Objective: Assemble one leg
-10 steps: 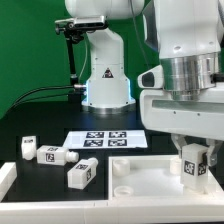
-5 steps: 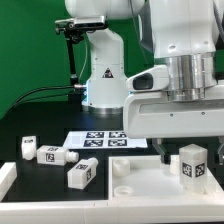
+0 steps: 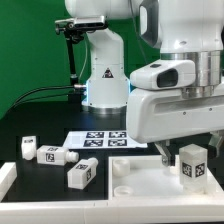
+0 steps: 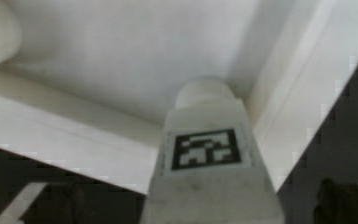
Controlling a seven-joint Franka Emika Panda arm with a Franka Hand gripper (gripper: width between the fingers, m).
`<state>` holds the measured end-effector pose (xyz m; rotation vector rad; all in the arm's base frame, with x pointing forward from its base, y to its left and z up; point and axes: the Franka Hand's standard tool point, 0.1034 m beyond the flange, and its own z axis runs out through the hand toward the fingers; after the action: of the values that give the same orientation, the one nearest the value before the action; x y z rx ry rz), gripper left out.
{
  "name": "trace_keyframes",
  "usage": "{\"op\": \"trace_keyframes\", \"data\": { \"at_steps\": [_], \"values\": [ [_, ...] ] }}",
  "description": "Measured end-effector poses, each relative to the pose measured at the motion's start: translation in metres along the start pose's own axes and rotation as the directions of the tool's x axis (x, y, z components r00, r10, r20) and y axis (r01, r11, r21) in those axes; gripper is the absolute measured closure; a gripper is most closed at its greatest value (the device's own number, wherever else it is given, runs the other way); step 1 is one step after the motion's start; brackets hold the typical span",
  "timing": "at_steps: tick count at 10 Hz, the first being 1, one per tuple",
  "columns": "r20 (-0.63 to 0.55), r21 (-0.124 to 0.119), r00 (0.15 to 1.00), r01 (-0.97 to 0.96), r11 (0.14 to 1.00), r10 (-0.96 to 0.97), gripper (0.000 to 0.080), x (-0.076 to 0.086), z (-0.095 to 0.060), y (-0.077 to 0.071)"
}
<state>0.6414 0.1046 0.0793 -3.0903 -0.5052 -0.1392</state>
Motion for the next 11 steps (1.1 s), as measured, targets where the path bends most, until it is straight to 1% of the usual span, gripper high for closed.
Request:
{"op": "trace_keyframes", "data": {
  "at_steps": [2,3,5,6,7,8,9,11],
  "values": [
    [0.0,0.0,1.0,-0.006,1.0,0.006,0.0415,0.0,0.0,0.0],
    [0.0,0.002,0.992,-0.124,0.992,0.124,0.0513,0.0,0.0,-0.001],
    [0.001,0.002,0.961,-0.276,0.961,0.276,0.0513,0.0,0.001,-0.001],
    [-0.008,0.003,0.908,-0.419,0.908,0.419,0.0513,0.002,0.001,-0.006],
    [-0.01,-0.001,0.835,-0.551,0.835,0.551,0.0513,0.002,0.001,-0.006],
    [-0.011,0.0,0.739,-0.673,0.739,0.673,0.0513,0.002,0.001,-0.006],
    [-0.012,0.005,0.588,-0.809,0.588,0.809,0.0513,0.0,0.003,-0.006],
    [0.009,0.018,0.274,-0.962,0.274,0.962,0.0512,0.0,0.004,-0.01]
  ]
}}
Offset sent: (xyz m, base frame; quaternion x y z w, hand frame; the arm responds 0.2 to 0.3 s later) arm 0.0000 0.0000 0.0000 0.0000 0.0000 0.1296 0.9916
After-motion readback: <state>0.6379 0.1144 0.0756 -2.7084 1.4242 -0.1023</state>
